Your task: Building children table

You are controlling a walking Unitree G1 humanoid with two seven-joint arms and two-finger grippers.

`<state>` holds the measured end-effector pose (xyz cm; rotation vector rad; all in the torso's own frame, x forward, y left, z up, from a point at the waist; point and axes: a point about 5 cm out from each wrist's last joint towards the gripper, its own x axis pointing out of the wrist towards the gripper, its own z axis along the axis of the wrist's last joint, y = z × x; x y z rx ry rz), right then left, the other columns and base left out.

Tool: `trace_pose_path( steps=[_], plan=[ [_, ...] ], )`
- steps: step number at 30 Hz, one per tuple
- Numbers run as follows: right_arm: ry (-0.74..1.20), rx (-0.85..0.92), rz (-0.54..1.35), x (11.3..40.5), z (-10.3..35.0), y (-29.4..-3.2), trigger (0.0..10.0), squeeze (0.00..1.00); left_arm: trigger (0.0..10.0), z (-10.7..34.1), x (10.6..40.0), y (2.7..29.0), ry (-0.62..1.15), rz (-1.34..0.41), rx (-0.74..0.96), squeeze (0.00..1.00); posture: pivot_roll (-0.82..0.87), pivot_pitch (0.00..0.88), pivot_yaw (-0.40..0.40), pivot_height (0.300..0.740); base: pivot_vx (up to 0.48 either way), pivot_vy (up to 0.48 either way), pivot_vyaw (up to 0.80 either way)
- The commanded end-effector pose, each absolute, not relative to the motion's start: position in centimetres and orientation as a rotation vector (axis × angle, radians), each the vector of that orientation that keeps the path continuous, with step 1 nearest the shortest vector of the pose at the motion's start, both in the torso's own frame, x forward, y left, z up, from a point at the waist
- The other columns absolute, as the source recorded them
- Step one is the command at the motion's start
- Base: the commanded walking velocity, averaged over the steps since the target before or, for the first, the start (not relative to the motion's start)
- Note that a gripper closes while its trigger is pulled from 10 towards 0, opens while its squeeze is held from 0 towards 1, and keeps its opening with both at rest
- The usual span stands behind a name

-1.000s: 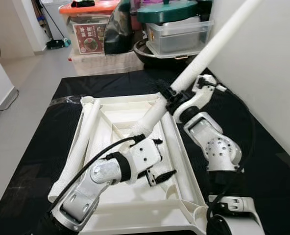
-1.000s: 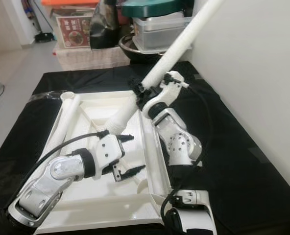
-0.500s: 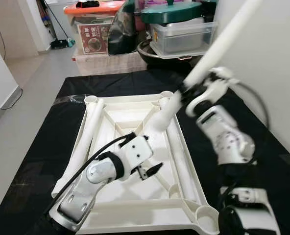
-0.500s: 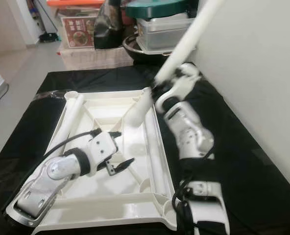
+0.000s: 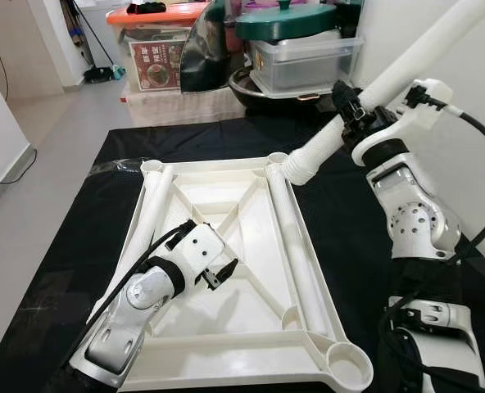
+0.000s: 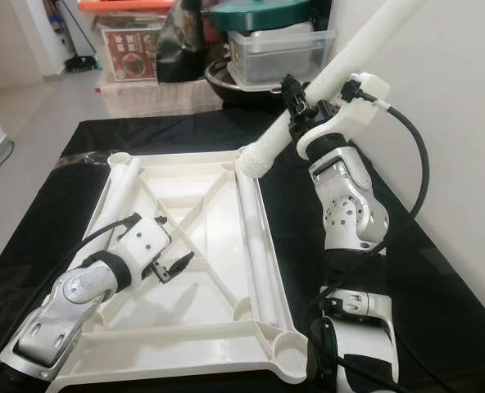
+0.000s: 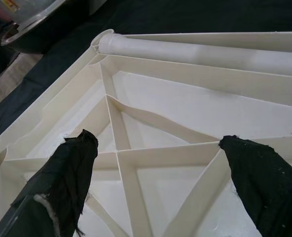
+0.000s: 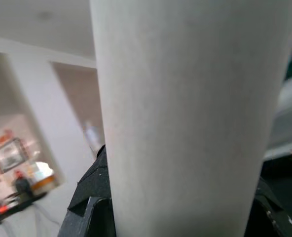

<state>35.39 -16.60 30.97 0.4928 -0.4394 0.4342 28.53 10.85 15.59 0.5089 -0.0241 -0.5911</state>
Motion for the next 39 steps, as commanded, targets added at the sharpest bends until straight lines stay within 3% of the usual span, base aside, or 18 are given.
trace_pose_path(
  steps=[1, 15, 19, 23, 24, 25, 26, 39],
  plan=[
    [-0.479, 0.489, 0.531, 34.8, 32.2, -15.4, 0.0, 0.0, 10.0, 14.6, 28.3, 10.7, 0.008, -0.595, 0.521, 0.0, 0.04, 0.0, 0.006, 0.74, 0.0, 0.0, 0.0],
    [-0.442, 0.414, 0.803, 33.4, 31.6, -13.9, 0.0, 0.0, 10.0, 15.4, 27.4, 10.3, 0.0, -0.712, 0.278, 0.0, 0.04, 0.0, -0.001, 0.74, 0.0, 0.0, 0.0],
    [-0.433, 0.399, 0.801, 33.4, 31.5, -14.1, 0.0, 0.0, 10.0, 15.6, 27.2, 10.3, -0.012, -0.712, 0.251, 0.0, 0.04, 0.0, -0.001, 0.74, 0.0, 0.0, 0.0],
    [-0.398, 0.388, 0.595, 34.5, 30.7, -15.3, 0.0, 0.0, 10.0, 15.0, 27.4, 10.9, 0.014, -0.584, 0.282, 0.0, 0.03, 0.0, 0.007, 0.74, 0.0, 0.0, 0.0],
    [-0.388, 0.389, 0.471, 34.9, 30.1, -15.9, 2.9, 0.0, 10.0, 14.7, 27.4, 11.4, 0.042, -0.51, 0.243, 0.0, 0.03, 0.0, 0.002, 0.74, 0.0, 0.0, 0.0],
    [-0.388, 0.389, 0.471, 34.9, 30.1, -15.9, 2.9, 0.0, 10.0, 14.7, 27.4, 11.4, 0.042, -0.51, 0.243, 0.0, 0.03, 0.0, 0.002, 0.74, 0.0, 0.0, 0.0],
    [-0.38, 0.404, 0.419, 34.9, 29.8, -16.2, 10.0, 0.0, 10.0, 14.7, 27.1, 11.4, 0.047, -0.49, 0.219, 0.0, 0.04, 0.0, 0.001, 0.74, 0.0, 0.0, 0.0],
    [-0.319, 0.431, 0.262, 33.2, 26.9, -16.9, 10.0, 0.0, 10.0, 14.8, 25.7, 11.9, 0.019, -0.408, 0.163, 0.0, 0.04, 0.0, -0.016, 0.74, 0.0, 0.0, 0.0]
  ],
)
